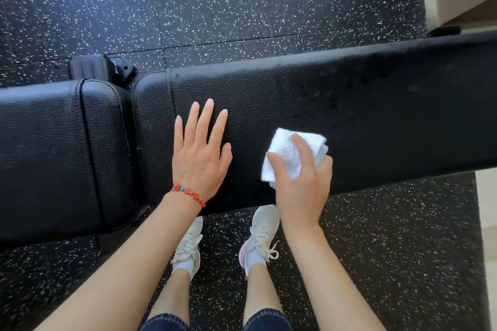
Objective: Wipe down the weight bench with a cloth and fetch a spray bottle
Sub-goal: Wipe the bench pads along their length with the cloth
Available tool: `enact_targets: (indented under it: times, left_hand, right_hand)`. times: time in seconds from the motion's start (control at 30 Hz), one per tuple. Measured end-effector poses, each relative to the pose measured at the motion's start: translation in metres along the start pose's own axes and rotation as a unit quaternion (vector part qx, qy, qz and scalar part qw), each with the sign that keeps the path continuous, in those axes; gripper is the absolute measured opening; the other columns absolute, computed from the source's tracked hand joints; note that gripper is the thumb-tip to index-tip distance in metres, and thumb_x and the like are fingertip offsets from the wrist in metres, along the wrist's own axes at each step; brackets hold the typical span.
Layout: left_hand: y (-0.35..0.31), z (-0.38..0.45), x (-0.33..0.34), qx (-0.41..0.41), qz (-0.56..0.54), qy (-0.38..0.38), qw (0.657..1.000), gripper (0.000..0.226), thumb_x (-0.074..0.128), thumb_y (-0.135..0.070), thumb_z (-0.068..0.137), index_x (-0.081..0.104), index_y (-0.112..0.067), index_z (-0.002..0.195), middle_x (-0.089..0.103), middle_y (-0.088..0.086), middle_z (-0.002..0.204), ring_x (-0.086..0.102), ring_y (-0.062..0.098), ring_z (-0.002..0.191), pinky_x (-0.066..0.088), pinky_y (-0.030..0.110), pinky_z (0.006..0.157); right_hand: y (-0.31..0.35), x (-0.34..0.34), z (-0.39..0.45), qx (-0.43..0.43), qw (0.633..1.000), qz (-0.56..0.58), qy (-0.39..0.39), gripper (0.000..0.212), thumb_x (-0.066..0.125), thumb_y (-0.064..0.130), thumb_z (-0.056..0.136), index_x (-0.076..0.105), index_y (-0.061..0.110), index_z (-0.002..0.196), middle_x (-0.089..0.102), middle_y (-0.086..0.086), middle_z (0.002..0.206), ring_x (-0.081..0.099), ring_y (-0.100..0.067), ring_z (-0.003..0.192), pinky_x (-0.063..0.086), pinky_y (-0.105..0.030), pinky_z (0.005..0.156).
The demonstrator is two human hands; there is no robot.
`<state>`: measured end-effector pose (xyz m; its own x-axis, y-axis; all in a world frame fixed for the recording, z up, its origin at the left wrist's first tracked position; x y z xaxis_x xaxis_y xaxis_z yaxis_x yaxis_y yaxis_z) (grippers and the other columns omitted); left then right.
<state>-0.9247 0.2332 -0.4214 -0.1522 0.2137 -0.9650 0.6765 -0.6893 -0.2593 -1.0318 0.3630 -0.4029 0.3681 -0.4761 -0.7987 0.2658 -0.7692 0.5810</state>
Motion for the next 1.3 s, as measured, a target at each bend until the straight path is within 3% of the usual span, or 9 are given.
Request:
enact_targets:
  times: [0.27, 0.5, 0.67, 0.73, 0.87, 0.97, 1.07, 1.17, 1.3]
  left_hand:
    - [0.001, 0.002, 0.002, -0.002, 0.013, 0.009, 1.000, 0.052, 0.041, -0.027, 0.088, 0.044, -0.009, 0.136, 0.036, 0.018, 0.146, 0.028, 0.037, 0.136, 0.015, 0.052, 0.111]
    - [-0.019, 0.027, 0.000, 0.004, 0.002, -0.007, 1.000, 0.051, 0.042, -0.029, 0.089, 0.044, -0.009, 0.137, 0.036, 0.018, 0.146, 0.028, 0.037, 0.136, 0.013, 0.052, 0.111]
    - [-0.031, 0.038, 0.012, 0.003, 0.021, -0.005, 1.000, 0.052, 0.040, -0.030, 0.090, 0.043, -0.009, 0.137, 0.035, 0.017, 0.147, 0.028, 0.037, 0.136, 0.013, 0.052, 0.111]
    - [-0.029, 0.037, 0.015, 0.003, 0.024, -0.012, 1.000, 0.052, 0.040, -0.031, 0.090, 0.042, -0.010, 0.138, 0.035, 0.017, 0.147, 0.027, 0.035, 0.137, 0.012, 0.050, 0.112]
    - [-0.028, 0.037, 0.015, 0.003, 0.029, -0.016, 0.999, 0.052, 0.040, -0.032, 0.090, 0.041, -0.011, 0.138, 0.034, 0.016, 0.147, 0.025, 0.034, 0.137, 0.012, 0.049, 0.113]
    - [-0.029, 0.037, 0.016, 0.003, 0.037, -0.017, 0.999, 0.052, 0.040, -0.031, 0.090, 0.041, -0.010, 0.138, 0.035, 0.017, 0.147, 0.026, 0.035, 0.137, 0.012, 0.050, 0.113]
    - [-0.031, 0.037, 0.015, 0.001, 0.042, -0.016, 0.999, 0.052, 0.040, -0.030, 0.090, 0.042, -0.009, 0.138, 0.035, 0.018, 0.147, 0.027, 0.036, 0.136, 0.013, 0.051, 0.112]
    - [-0.034, 0.036, 0.012, -0.008, 0.049, -0.021, 0.999, 0.051, 0.040, -0.028, 0.090, 0.044, -0.007, 0.136, 0.037, 0.019, 0.145, 0.030, 0.038, 0.135, 0.017, 0.053, 0.111]
    - [-0.047, 0.032, 0.009, -0.008, 0.036, -0.028, 0.999, 0.050, 0.040, -0.027, 0.090, 0.044, -0.007, 0.136, 0.038, 0.020, 0.145, 0.031, 0.038, 0.134, 0.018, 0.054, 0.110]
  right_hand:
    - [0.041, 0.015, 0.110, -0.089, 0.995, -0.025, -0.028, 0.047, 0.067, 0.040, 0.080, 0.057, 0.019, 0.121, 0.046, -0.021, 0.118, 0.044, -0.035, 0.106, 0.029, -0.024, 0.070]
    - [0.029, 0.011, 0.086, -0.156, 0.987, -0.032, -0.001, 0.044, 0.071, 0.031, 0.078, 0.061, 0.014, 0.117, 0.049, -0.024, 0.098, 0.051, -0.038, 0.087, 0.041, -0.031, 0.064]
    - [0.023, 0.004, 0.100, -0.261, 0.963, -0.059, 0.027, 0.041, 0.074, 0.032, 0.075, 0.066, 0.009, 0.108, 0.052, -0.025, 0.086, 0.055, -0.038, 0.075, 0.047, -0.034, 0.055]
    - [0.014, -0.007, 0.122, -0.246, 0.967, -0.068, 0.009, 0.041, 0.073, 0.033, 0.075, 0.066, 0.012, 0.110, 0.052, -0.026, 0.090, 0.055, -0.039, 0.079, 0.047, -0.034, 0.058]
    - [-0.020, -0.035, 0.171, -0.119, 0.990, -0.054, -0.045, 0.046, 0.064, 0.041, 0.079, 0.058, 0.021, 0.121, 0.047, -0.024, 0.110, 0.050, -0.036, 0.096, 0.034, -0.029, 0.068]
    - [-0.017, -0.030, 0.165, -0.098, 0.991, -0.061, -0.062, 0.045, 0.064, 0.037, 0.080, 0.057, 0.019, 0.121, 0.046, -0.024, 0.112, 0.048, -0.037, 0.100, 0.033, -0.028, 0.067]
    - [0.004, -0.012, 0.119, -0.185, 0.981, -0.044, -0.037, 0.040, 0.071, 0.025, 0.076, 0.064, 0.009, 0.111, 0.053, -0.030, 0.100, 0.055, -0.043, 0.086, 0.047, -0.035, 0.064]
    - [0.011, -0.006, 0.089, -0.285, 0.956, -0.069, 0.005, 0.036, 0.068, 0.030, 0.078, 0.067, 0.008, 0.106, 0.055, -0.023, 0.080, 0.054, -0.033, 0.067, 0.050, -0.033, 0.050]
    - [-0.015, -0.027, 0.109, -0.270, 0.960, -0.078, 0.001, 0.039, 0.067, 0.034, 0.079, 0.065, 0.012, 0.110, 0.052, -0.023, 0.084, 0.054, -0.036, 0.072, 0.048, -0.033, 0.052]
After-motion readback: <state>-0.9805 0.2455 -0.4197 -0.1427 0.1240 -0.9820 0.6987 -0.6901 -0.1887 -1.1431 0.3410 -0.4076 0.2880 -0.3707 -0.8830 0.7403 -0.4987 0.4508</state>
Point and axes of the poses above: each hand's wrist, its own z-axis towards the middle knuckle, its own x-axis out of the palm, y = z × x, the point moved 3 cm from there along z, towards the middle knuckle
